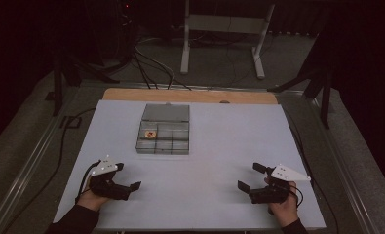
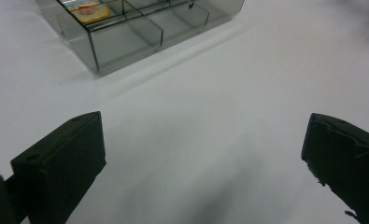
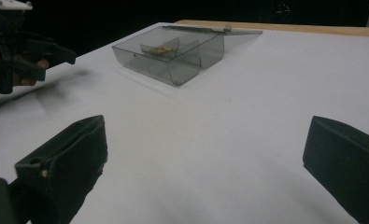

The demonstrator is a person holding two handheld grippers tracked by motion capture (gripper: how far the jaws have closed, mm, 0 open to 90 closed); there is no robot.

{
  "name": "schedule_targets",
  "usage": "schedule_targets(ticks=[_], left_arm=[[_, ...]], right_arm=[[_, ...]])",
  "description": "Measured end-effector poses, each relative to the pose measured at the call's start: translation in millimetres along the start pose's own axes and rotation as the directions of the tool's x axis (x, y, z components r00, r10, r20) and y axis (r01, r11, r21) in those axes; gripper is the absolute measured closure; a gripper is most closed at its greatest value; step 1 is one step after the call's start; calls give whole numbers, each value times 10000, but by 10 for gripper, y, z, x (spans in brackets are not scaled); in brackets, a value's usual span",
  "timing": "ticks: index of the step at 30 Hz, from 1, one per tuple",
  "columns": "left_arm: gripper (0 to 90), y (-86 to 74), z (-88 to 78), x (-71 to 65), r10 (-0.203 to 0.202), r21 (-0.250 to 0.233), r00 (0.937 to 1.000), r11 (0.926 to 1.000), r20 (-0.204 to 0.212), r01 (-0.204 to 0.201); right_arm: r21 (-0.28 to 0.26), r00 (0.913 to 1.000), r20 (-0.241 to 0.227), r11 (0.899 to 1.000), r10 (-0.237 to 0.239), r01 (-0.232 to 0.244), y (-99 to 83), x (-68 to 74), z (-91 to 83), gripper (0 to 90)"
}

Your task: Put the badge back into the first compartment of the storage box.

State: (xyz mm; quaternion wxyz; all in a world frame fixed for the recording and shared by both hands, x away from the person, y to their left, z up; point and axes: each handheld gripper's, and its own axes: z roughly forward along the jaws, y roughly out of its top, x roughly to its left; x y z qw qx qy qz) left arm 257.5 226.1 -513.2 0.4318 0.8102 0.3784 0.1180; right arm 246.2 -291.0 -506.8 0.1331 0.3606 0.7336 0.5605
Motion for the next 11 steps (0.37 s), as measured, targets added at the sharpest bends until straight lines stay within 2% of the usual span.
schedule_targets(ticks=[11], left_arm=[[4,-47,-24,20,-98,-115,9999,9999,-129,96]], right_arm=[[21,10000,-71,10000,16,-16,-1,-5,6,0]])
